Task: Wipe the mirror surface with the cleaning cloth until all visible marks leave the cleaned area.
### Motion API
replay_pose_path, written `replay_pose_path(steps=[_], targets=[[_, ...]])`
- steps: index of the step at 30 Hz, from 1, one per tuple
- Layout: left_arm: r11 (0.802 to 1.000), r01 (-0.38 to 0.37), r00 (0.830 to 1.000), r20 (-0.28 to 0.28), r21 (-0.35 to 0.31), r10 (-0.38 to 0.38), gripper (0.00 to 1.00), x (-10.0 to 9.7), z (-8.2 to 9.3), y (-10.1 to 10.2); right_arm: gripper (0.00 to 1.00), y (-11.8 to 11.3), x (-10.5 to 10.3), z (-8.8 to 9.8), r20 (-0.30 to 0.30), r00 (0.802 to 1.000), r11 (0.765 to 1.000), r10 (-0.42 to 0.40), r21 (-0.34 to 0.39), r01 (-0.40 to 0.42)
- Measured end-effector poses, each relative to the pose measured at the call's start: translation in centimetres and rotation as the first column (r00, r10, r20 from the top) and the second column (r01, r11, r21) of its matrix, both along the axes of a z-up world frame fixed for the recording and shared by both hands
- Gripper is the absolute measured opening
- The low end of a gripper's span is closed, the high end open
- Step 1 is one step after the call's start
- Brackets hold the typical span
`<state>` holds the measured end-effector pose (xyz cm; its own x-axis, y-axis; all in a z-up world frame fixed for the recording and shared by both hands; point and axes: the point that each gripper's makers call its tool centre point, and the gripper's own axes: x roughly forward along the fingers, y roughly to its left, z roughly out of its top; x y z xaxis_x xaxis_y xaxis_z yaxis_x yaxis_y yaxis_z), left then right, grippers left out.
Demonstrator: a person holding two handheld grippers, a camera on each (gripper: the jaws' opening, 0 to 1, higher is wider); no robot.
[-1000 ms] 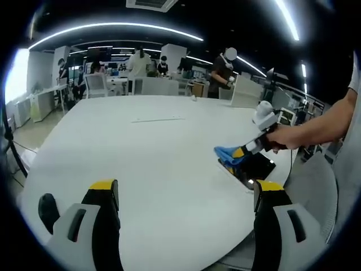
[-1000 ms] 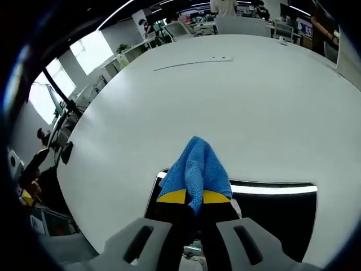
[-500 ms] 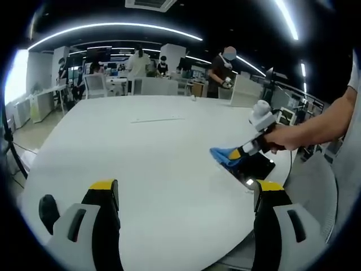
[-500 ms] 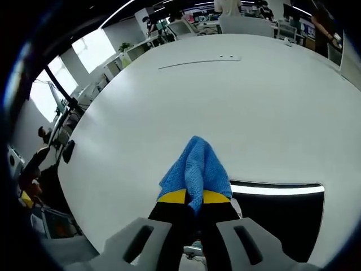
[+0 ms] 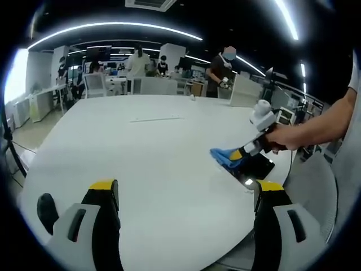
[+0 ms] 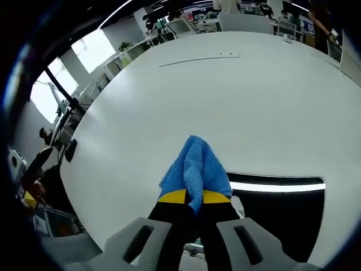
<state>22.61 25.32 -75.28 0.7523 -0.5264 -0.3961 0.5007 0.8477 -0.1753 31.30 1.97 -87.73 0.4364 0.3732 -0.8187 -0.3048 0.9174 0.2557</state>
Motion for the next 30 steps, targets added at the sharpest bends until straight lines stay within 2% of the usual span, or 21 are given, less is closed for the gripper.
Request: replay_pose_path(steps=[5,10,19,30], targets=[[1.0,0.001,1.0,-0.002,0.005,-0.001,0.99,0.1,-0.2,0.2,0.02,-0.1,-0.2,-0.6,-0.002,1.0,1.0,0.002,0.009,-0.002],[1.0,-0.005,1.0,0.002,0.009,0.005,0.99,0.1,0.2,-0.2,0.02,0.0,-1.1,-0.5,0.003,1.0,1.0,0.014,0.009,-0.014],[1.0,0.002,1.0,-0.002,0.013,-0.002,0.99,0.1,-0.2,-0.2,0.02,0.0,-2.6,0.0,-0.01,1.0,1.0,0.018,0.019,-0.018],[1.0,-0.008,1.0,0.007,0.017,0.008,0.98,0.2,-0.2,0.3,0.02,0.1,-3.5,-0.2,-0.013,1.0,0.999,0.028,0.02,-0.027]])
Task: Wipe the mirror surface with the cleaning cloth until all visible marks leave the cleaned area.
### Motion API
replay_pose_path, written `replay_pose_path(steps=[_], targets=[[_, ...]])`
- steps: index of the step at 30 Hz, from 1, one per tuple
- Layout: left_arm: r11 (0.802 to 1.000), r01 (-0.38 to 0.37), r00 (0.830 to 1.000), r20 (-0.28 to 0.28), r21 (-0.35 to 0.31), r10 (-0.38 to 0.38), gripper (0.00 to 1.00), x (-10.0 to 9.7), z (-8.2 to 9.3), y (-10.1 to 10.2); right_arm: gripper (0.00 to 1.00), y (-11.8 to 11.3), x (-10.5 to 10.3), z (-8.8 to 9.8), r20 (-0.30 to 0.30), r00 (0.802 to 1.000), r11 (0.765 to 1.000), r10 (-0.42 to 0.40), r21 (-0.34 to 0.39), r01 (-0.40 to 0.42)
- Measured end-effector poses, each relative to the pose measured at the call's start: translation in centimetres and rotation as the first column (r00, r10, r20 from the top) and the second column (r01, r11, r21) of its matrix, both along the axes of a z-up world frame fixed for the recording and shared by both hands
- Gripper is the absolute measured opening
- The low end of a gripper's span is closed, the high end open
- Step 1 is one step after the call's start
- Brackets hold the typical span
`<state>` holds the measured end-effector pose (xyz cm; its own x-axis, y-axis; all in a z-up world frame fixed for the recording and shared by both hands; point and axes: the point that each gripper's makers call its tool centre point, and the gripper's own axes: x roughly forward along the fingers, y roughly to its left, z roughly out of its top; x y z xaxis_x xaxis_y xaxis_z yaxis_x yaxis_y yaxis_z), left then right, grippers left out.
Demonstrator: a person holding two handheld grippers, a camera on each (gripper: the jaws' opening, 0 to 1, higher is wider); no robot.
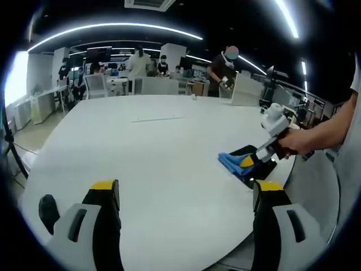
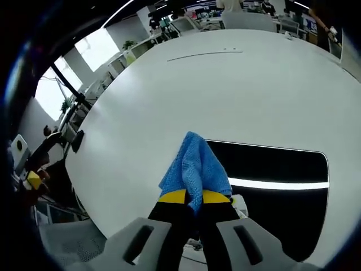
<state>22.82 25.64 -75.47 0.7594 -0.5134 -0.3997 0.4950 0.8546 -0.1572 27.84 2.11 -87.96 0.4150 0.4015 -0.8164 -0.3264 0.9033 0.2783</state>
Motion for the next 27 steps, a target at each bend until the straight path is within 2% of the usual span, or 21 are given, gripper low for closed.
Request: replay_pose_path(steps=[8,27], targets=[[1.0,0.0,1.0,-0.005,0.0,0.0,0.98,-0.3,-0.1,-0.1,0.02,0.0,-0.2,0.2,0.002,1.0,0.999,0.029,-0.013,-0.029],[1.0,-0.004,1.0,-0.005,-0.01,0.004,0.99,-0.2,0.2,-0.6,0.02,-1.9,0.0,0.1,-0.008,0.999,0.999,0.034,-0.022,-0.034]])
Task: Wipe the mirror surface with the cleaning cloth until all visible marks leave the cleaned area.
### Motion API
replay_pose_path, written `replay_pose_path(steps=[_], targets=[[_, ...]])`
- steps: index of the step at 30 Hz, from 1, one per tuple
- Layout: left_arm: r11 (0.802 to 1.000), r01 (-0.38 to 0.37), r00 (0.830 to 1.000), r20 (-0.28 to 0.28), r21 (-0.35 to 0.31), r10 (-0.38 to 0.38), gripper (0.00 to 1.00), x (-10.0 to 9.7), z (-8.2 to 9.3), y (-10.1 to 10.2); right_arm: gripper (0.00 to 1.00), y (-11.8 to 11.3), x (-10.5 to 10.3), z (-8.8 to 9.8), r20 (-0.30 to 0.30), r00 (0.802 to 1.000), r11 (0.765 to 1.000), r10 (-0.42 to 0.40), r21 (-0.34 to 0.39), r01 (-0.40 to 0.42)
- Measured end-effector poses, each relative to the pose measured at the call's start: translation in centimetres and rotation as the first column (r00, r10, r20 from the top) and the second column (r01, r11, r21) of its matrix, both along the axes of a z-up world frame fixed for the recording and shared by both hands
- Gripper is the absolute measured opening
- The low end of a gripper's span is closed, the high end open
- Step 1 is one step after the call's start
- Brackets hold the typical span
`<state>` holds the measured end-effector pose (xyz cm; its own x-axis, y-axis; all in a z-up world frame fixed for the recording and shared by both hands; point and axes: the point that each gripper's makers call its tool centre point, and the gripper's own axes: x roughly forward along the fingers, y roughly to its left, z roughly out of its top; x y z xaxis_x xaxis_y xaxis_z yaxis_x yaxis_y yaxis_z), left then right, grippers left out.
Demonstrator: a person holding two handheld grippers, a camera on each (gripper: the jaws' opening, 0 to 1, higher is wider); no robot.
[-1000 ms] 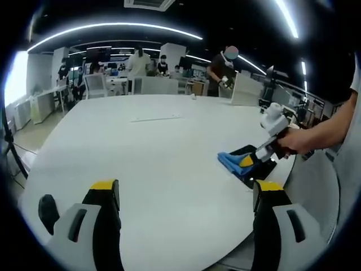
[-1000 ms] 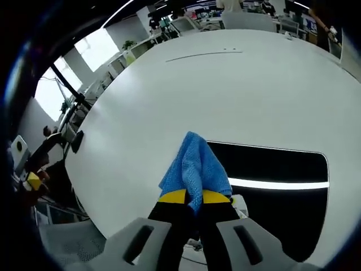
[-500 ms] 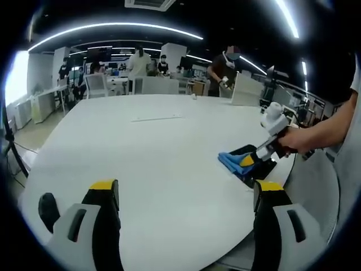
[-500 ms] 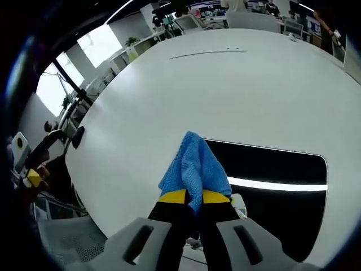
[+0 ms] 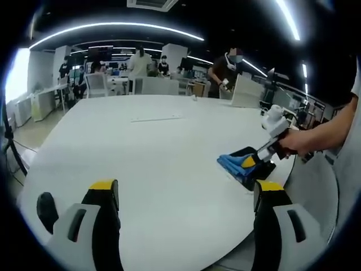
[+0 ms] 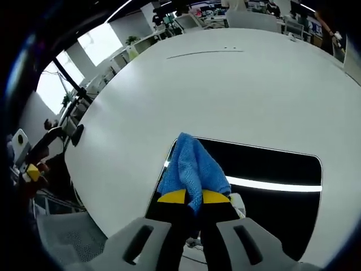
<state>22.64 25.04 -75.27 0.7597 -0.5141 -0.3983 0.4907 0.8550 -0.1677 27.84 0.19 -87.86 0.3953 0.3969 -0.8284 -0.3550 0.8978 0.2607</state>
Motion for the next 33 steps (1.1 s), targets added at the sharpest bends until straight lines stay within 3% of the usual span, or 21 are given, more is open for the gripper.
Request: replay_pose_path(steps=[14,23,26,33], targets=[[0.999,0.035,0.999,-0.01,0.009,-0.035,0.99,0.8,-0.7,-0.8,0.02,-3.0,0.5,-0.2,0.0,1.0,0.999,-0.028,-0.015,0.028],[0.999,0.048,0.999,0.001,0.02,-0.048,0.99,1.1,-0.1,-1.4,0.02,-4.4,0.3,0.1,-0.003,0.999,0.999,-0.034,-0.015,0.034],[0.999,0.047,0.999,-0.002,-0.02,-0.047,0.99,0.8,0.2,-2.0,0.02,-5.0,0.5,0.0,-0.003,1.0,0.999,-0.03,-0.02,0.03],[0.999,0.033,0.999,0.002,-0.01,-0.033,0.99,0.2,0.3,-2.3,0.02,-6.2,0.8,-0.3,-0.009,0.999,0.999,-0.04,-0.008,0.04]])
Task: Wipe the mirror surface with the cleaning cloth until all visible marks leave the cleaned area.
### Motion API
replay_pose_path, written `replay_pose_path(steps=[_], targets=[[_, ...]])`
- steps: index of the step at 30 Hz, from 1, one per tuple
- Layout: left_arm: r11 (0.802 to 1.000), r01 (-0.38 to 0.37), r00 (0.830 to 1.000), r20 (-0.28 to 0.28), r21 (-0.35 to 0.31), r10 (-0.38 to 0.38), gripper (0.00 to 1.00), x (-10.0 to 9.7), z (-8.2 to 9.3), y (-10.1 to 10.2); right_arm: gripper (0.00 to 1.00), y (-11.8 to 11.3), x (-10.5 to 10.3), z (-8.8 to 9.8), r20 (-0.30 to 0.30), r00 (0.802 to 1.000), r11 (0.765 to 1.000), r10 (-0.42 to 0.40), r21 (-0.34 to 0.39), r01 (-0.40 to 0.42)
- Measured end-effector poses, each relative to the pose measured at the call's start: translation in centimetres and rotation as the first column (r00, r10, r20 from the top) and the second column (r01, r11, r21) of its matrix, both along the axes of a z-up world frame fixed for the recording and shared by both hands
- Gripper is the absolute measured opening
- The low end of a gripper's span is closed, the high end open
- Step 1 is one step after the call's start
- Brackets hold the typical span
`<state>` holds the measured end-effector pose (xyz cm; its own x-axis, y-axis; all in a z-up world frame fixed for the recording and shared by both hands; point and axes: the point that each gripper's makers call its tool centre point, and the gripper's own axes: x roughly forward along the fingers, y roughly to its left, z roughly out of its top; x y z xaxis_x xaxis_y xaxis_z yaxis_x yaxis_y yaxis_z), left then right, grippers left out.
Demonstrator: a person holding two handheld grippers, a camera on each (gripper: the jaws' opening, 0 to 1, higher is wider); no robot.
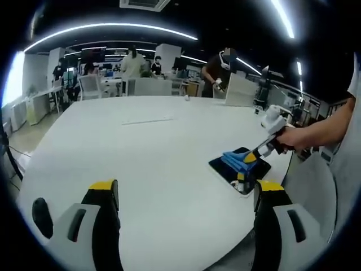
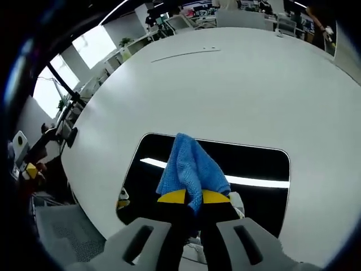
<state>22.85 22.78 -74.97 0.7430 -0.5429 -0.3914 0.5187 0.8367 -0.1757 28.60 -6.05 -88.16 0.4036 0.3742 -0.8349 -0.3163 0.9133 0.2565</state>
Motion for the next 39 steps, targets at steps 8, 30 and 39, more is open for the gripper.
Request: replay_pose_path(steps=[8,30,39], targets=[[1.0,-0.004,1.0,0.0,0.014,0.004,0.99,0.3,-0.1,0.4,0.02,-1.1,0.4,-0.5,0.004,1.0,1.0,-0.012,0.01,0.012],[1.0,-0.002,1.0,-0.007,0.02,0.002,0.99,0.7,-0.3,0.2,0.02,-4.1,-0.6,0.9,0.0,0.999,0.999,-0.053,0.012,0.053],[1.0,0.002,1.0,-0.008,0.022,-0.002,0.99,0.7,-0.5,0.0,0.02,-5.6,-0.5,0.7,-0.001,0.998,0.998,-0.067,0.0,0.067]])
